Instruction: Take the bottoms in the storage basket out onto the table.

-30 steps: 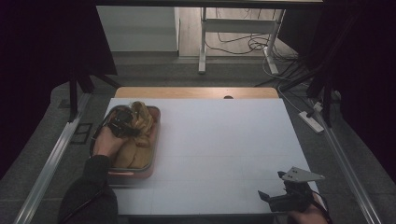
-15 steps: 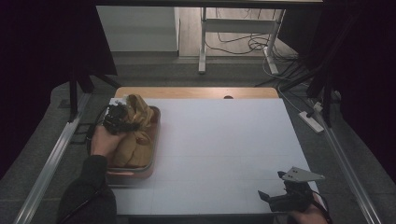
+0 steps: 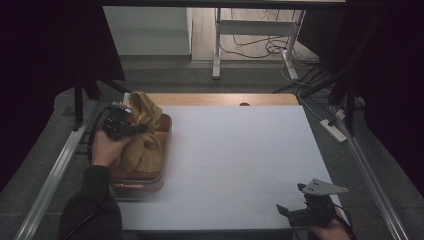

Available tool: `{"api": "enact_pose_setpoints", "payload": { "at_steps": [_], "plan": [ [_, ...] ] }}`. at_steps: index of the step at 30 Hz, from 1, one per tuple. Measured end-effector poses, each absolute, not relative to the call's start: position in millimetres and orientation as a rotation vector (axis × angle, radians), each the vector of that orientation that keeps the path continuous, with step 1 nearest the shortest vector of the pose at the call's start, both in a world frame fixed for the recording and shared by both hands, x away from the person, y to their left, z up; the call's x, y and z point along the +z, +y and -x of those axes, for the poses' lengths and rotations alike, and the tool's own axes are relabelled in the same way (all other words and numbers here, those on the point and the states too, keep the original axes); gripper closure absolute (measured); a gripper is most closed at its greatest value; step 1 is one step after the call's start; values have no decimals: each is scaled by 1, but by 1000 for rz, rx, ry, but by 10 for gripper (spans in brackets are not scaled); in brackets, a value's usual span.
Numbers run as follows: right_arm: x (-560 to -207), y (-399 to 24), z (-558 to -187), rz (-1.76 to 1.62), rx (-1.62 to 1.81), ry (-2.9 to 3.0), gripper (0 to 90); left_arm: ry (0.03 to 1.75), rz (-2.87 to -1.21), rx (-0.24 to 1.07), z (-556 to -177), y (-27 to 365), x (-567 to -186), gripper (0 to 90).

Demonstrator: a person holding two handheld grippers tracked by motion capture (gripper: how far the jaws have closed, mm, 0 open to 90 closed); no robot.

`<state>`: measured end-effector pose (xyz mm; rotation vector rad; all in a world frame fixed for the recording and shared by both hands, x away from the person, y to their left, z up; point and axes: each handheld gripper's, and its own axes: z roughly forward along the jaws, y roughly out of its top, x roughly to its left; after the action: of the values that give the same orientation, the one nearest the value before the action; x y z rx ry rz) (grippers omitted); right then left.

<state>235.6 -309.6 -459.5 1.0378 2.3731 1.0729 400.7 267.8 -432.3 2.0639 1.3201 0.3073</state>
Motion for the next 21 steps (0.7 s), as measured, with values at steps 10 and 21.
{"api": "enact_pose_setpoints", "payload": {
  "at_steps": [10, 21],
  "plan": [
    [-460, -310, -235, -1035, 1074, 2374, 1, 1282, -2041, 320, -396, 267, -422, 685],
    [-460, -309, -235, -1032, 1073, 2375, 1, 1212, -1998, 339, -387, 266, -403, 684]
  ]
}}
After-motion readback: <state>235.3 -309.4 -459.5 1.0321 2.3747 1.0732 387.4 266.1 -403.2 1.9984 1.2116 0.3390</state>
